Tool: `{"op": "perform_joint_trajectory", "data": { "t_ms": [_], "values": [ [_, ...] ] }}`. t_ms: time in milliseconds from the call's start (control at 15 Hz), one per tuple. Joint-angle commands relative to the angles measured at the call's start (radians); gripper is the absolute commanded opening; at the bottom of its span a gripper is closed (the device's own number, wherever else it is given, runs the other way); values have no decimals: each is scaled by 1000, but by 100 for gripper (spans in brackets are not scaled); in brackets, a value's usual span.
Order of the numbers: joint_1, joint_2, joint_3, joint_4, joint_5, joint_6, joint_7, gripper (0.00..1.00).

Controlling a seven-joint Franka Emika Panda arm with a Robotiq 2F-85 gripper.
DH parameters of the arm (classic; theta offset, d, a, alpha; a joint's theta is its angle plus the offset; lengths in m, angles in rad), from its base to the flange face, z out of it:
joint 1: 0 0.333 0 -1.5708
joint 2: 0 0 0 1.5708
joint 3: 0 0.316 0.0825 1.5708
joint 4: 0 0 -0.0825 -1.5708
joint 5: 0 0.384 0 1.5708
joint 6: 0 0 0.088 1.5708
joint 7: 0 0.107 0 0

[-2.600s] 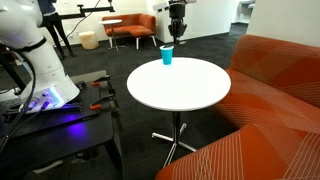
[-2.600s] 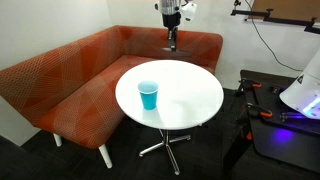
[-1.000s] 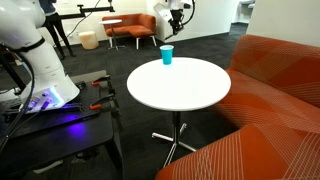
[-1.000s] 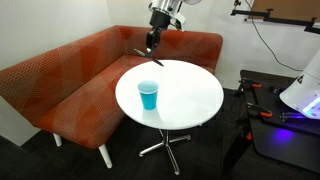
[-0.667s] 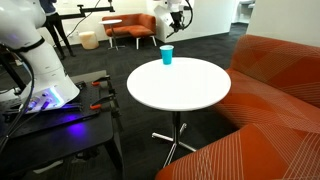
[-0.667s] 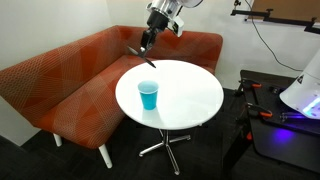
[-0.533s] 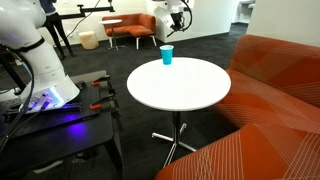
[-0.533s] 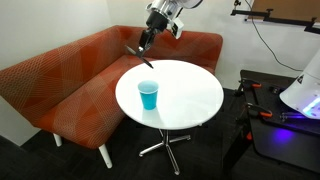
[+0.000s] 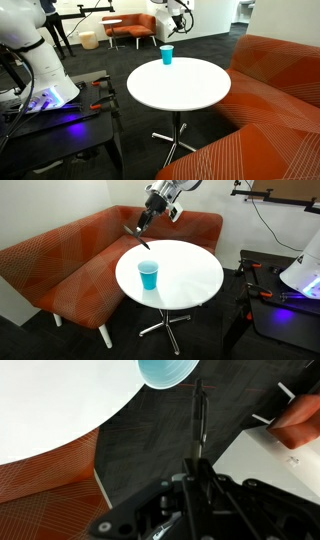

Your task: Put the pen in the cup

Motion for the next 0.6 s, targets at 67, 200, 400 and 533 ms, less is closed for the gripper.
{"op": "perform_joint_trajectory", "data": {
  "t_ms": [67,200,400,533],
  "values": [
    [39,16,-25,29,149,54,-93,3],
    [7,27,26,46,285,94,-220,3],
    [7,42,41,71,473,104,-457,3],
    [12,49,36,72,541,87,-585,3]
  ]
}}
